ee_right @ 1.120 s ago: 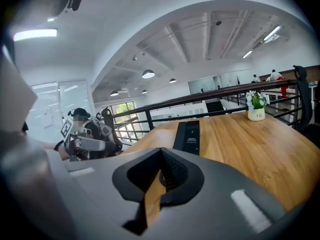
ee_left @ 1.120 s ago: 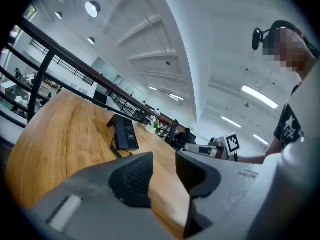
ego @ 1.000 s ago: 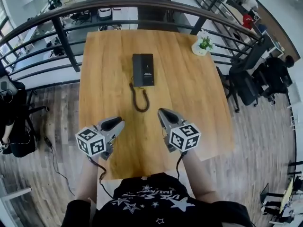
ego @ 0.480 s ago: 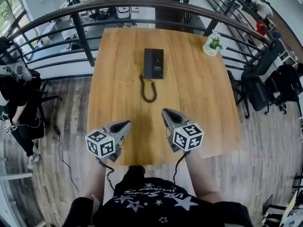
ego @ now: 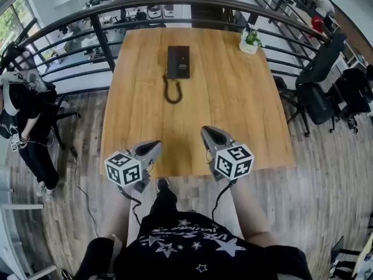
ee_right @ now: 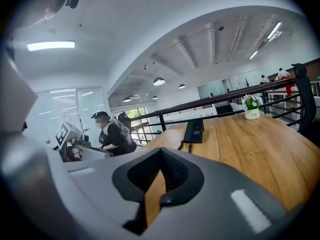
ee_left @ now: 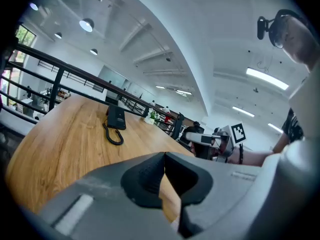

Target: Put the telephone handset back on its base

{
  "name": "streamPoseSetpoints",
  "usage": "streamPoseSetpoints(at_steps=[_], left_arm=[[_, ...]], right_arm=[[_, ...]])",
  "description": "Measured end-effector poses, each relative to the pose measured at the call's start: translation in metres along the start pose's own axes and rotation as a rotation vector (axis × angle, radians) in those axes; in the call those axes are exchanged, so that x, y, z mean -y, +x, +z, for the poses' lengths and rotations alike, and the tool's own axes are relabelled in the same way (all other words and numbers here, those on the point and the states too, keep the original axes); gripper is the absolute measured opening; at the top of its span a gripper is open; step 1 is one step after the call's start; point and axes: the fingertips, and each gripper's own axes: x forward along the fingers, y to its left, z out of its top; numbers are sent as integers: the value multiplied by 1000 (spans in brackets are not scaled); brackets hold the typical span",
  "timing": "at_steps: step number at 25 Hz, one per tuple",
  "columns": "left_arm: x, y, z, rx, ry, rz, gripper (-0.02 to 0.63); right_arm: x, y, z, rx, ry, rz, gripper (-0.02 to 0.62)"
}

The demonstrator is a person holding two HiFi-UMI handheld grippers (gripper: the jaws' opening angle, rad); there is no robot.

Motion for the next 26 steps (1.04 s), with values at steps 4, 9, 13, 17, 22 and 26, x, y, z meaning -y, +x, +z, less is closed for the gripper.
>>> streamPoseSetpoints(at_steps=[4, 9, 13, 17, 22, 26], left_arm=[[39, -6, -11, 11, 5, 10, 3], [77, -2, -34, -15, 27, 13, 2], [106, -4, -53, -26, 39, 11, 2], [123, -10, -72, -42, 61, 54, 2], [134, -21, -103, -82, 72, 114, 2], [147, -42, -127, -98, 78, 157, 2]], right_arm=[[-2, -45, -8, 2, -6, 3, 2], [-4, -87, -18, -3, -12, 18, 2], [-12, -112, -32, -19, -22, 26, 2], [-22, -134, -43, -24, -35, 39, 2], [-36, -154, -59, -16, -47, 46, 2], [-57, -173, -73, -20, -57, 59, 2]])
